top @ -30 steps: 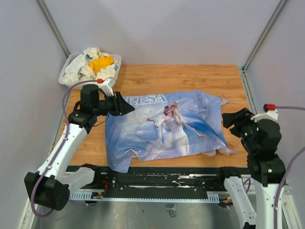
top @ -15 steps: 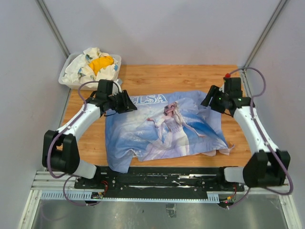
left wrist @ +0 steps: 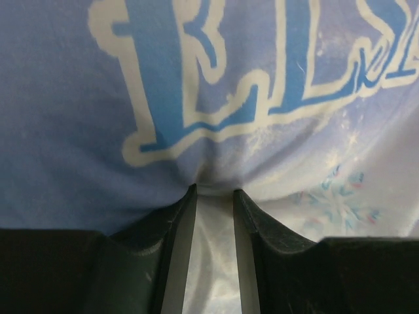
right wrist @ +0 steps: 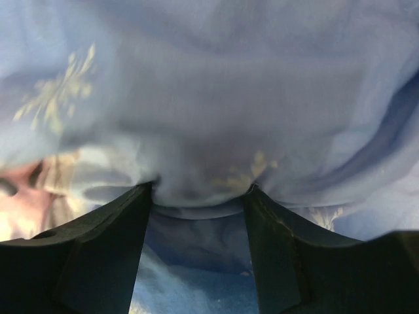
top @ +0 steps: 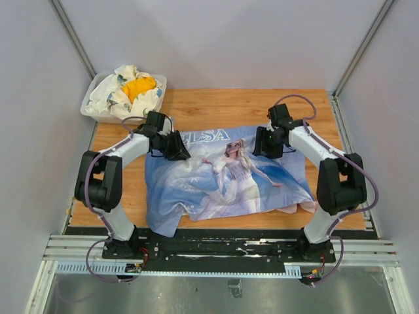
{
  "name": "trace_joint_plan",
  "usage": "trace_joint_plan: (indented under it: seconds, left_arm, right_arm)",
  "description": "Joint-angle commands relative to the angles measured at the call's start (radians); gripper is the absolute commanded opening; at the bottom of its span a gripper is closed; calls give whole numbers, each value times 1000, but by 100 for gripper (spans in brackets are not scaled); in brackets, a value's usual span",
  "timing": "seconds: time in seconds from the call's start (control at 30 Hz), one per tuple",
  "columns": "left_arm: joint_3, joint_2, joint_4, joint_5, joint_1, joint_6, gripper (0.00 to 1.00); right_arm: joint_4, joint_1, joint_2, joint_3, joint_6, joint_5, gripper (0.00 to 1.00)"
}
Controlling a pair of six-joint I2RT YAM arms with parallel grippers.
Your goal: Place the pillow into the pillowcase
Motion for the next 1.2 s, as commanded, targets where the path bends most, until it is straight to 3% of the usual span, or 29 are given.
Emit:
trace_joint_plan:
  seconds: [0.0,0.23,0.53,0.7,0.97,1.17]
  left_arm:
    - [81,168,23,-49,-5,33,35]
    - [380,406,-18,-42,-9,37,35]
    - [929,743,-148,-25,-8,36,34]
    - [1129,800,-209,-7,0,30,36]
    - [884,467,-140,-33,0,30,38]
    - [518,127,-50,-64,0,-50,38]
  right_arm:
    - [-61,10,140,81,-22,85,60]
    - [-136,-39,362,313,-22,158,60]
    - [-184,-185,628,717,-21,117,61]
    - [-237,-186,690,924,-26,86,62]
    - [-104,-184,374,664,-34,103,68]
    - [-101,-181,124,497,-21,142,70]
